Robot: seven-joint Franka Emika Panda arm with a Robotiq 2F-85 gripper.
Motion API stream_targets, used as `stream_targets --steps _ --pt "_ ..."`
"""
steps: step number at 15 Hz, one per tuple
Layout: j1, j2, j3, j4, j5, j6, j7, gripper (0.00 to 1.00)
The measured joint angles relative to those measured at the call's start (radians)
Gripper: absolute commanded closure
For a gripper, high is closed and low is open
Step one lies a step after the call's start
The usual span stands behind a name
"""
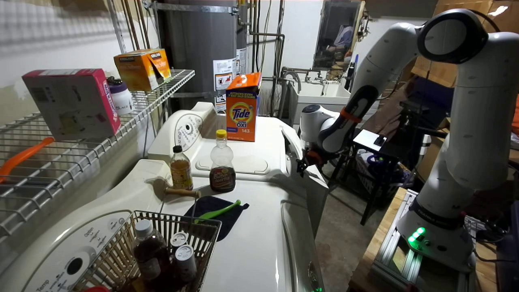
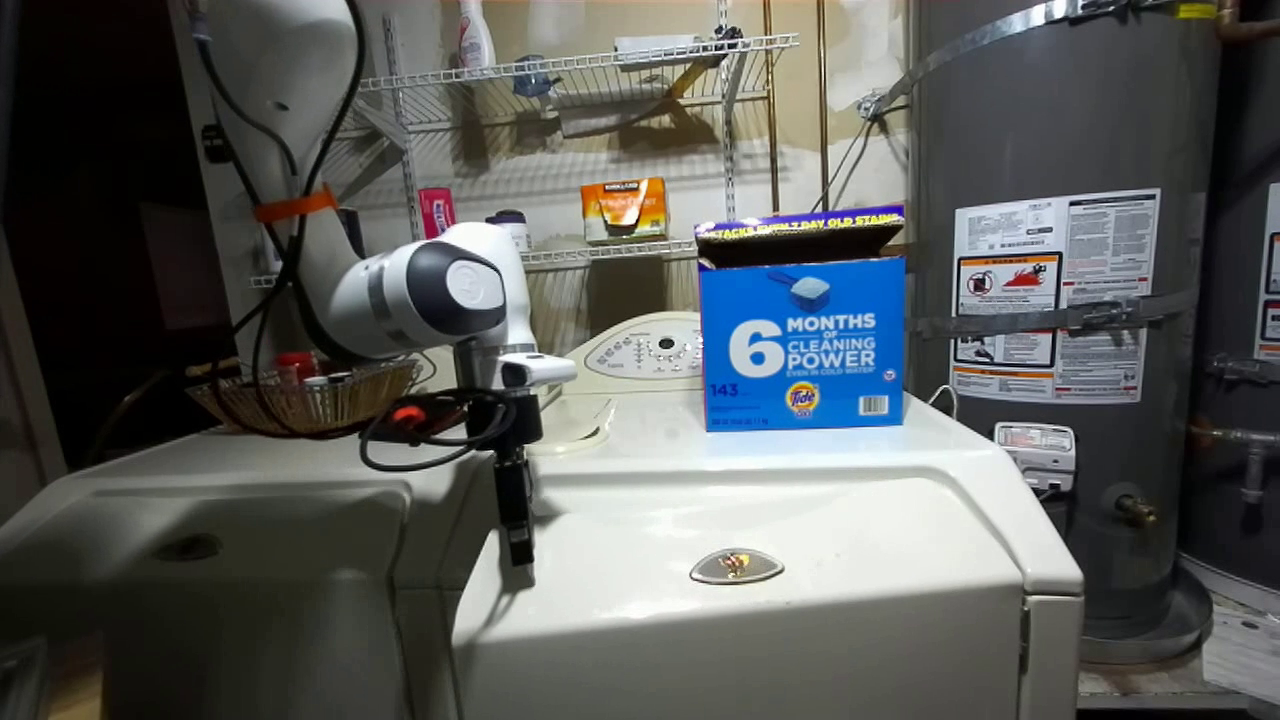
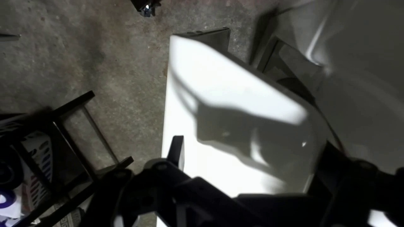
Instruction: Open the door of the tumble dryer
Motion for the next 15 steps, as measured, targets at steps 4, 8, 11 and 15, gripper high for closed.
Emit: stream_targets --steps 4,8,11,15 --pt "-0.057 -0.069 -0.041 -0.086 0.0 -0.001 -0.151 0.0" --pt "-0.133 -0.14 -0.059 -0.178 0.0 -0.001 -0.362 0.0" --pt "-0.177 -0.168 -0.086 -0.239 -0.036 0.01 -0.495 0.0" --pt "-0.23 -0.178 -0.149 -0.271 -0.215 0.027 -0.57 0.0"
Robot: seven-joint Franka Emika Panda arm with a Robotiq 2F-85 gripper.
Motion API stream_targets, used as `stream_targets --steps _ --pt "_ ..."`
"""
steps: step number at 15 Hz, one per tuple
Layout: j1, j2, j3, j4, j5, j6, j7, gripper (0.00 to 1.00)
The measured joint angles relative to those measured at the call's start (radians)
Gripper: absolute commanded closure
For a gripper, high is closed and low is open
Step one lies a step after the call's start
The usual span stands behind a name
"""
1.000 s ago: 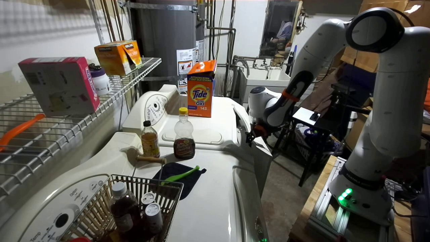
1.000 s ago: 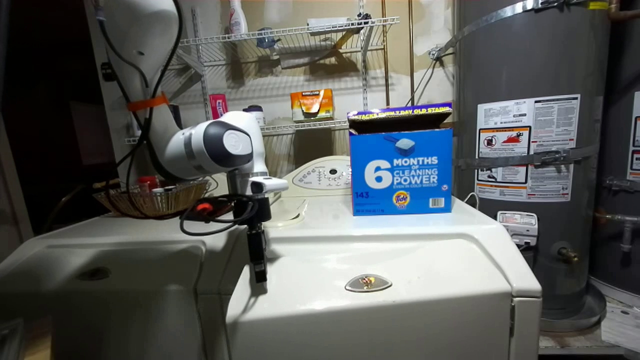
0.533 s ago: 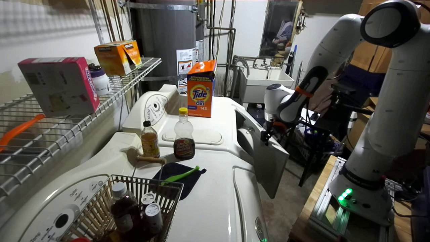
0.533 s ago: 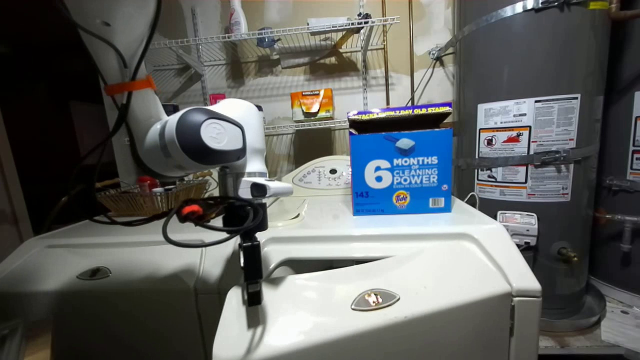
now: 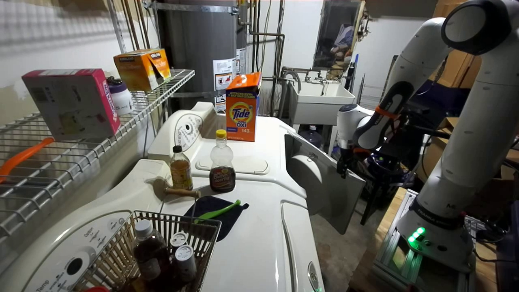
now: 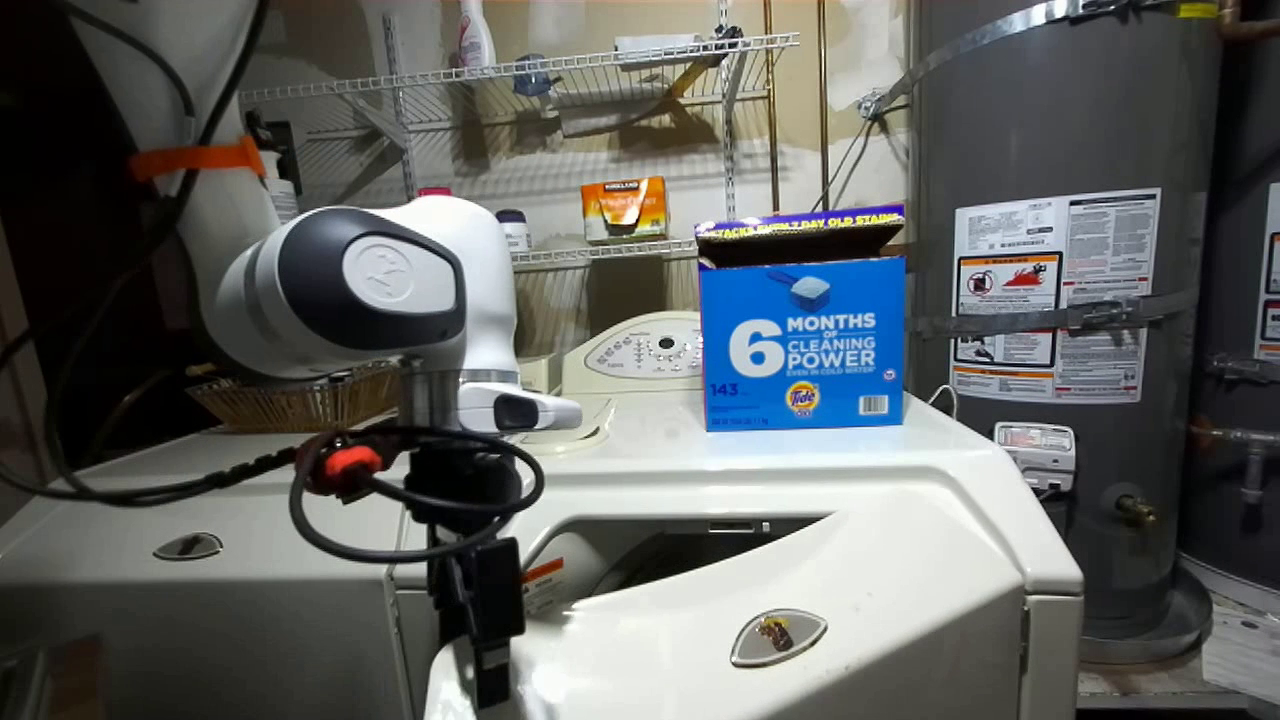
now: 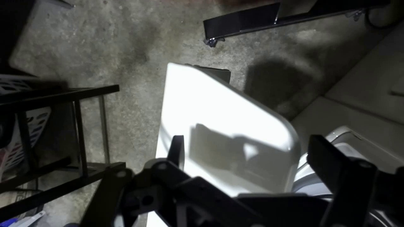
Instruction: Open the door of the tumble dryer
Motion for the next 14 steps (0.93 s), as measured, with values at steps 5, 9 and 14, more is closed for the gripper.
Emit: stream_targets --steps 5,9,14 --pt "-0.077 -0.011 -0.076 0.006 -0.314 0.023 0.001 0.0" --pt "-0.141 -0.011 -0.124 0.006 -0.448 0.064 0.003 0.0" --pt "-0.135 -0.01 -0.116 0.006 -0.446 0.064 0.003 0.0"
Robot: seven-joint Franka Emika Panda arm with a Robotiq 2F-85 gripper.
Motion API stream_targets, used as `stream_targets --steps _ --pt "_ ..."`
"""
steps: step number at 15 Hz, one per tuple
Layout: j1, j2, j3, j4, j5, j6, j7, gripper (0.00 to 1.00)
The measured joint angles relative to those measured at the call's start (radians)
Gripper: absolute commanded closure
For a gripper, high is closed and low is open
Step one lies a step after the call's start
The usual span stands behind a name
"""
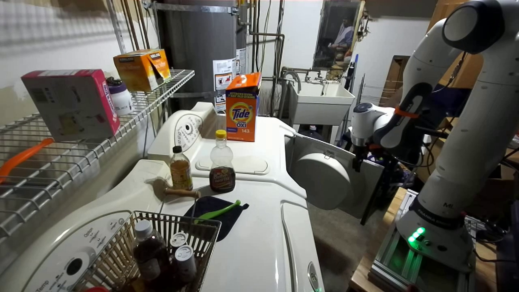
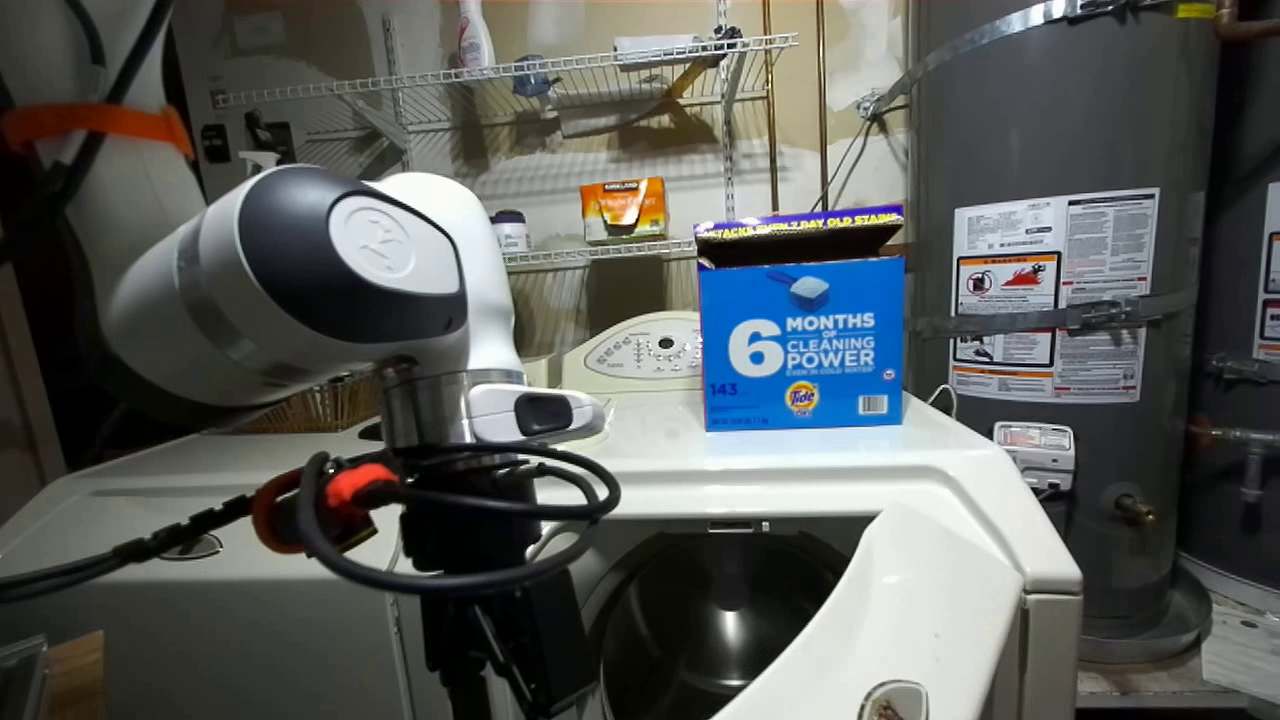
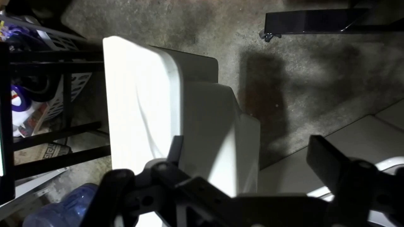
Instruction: Open the door of the tumble dryer
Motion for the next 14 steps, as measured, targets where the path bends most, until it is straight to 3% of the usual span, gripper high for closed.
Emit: stream_targets --steps 5,9,14 --pt "-0.001 0.013 -0.008 0.008 -0.01 0.016 0.031 0.0" --pt "-0.02 0.094 -0.07 0.069 -0.089 0.126 0.202 0.0" --pt "-0.034 0.236 -0.135 0.155 -0.09 0.192 0.358 0.0"
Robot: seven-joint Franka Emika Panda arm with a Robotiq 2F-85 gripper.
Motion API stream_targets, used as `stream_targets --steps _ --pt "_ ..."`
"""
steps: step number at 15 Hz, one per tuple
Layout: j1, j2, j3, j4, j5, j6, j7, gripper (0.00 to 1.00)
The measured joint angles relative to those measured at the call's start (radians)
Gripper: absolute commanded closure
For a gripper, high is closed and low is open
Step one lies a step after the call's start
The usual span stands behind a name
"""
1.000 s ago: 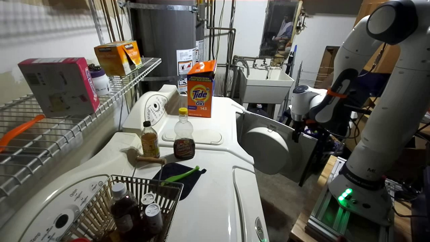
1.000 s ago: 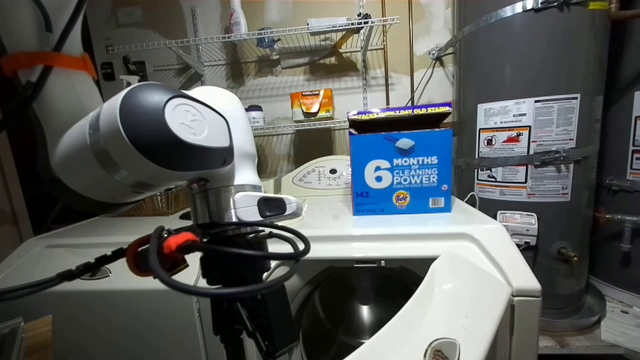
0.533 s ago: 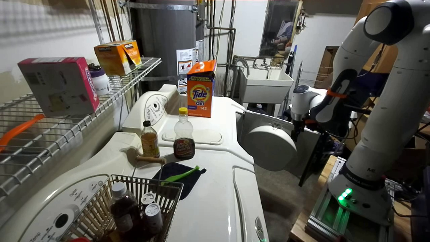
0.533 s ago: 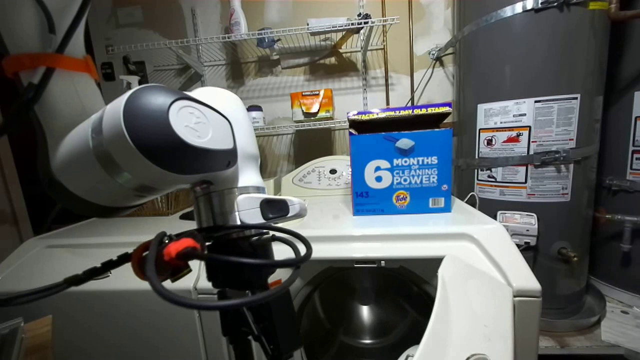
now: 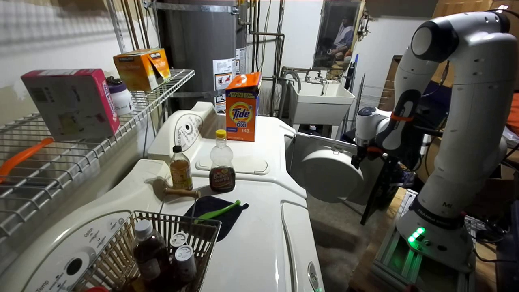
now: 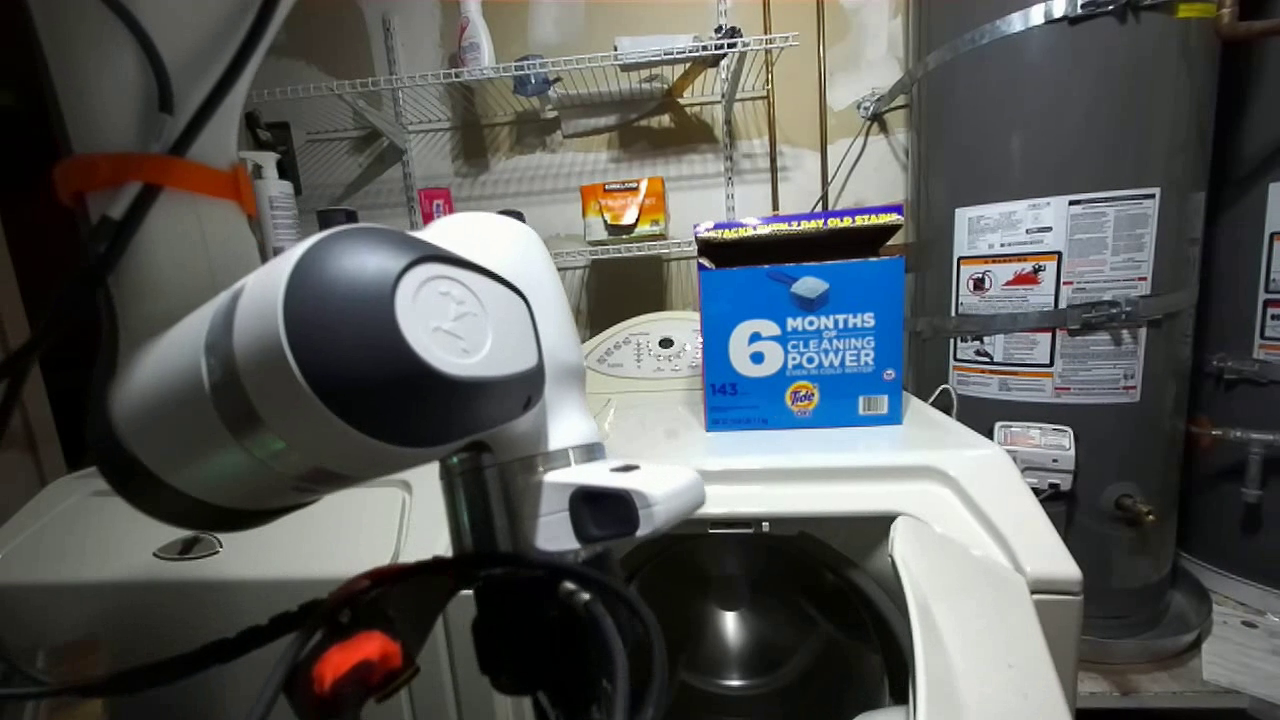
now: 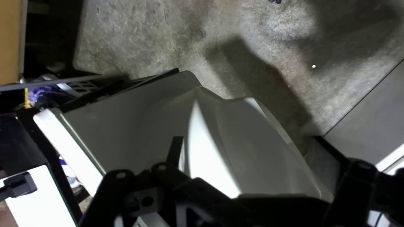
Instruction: Open the door of the tumble dryer
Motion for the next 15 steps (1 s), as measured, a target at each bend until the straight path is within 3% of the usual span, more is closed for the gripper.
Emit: stream_targets --steps 10,15 --pt "-0.027 0.183 -0.111 0.172 0.01 0.022 0.258 0.0" --pt "-0.017 0.256 -0.178 0.253 -0.003 0.14 0.334 0.0"
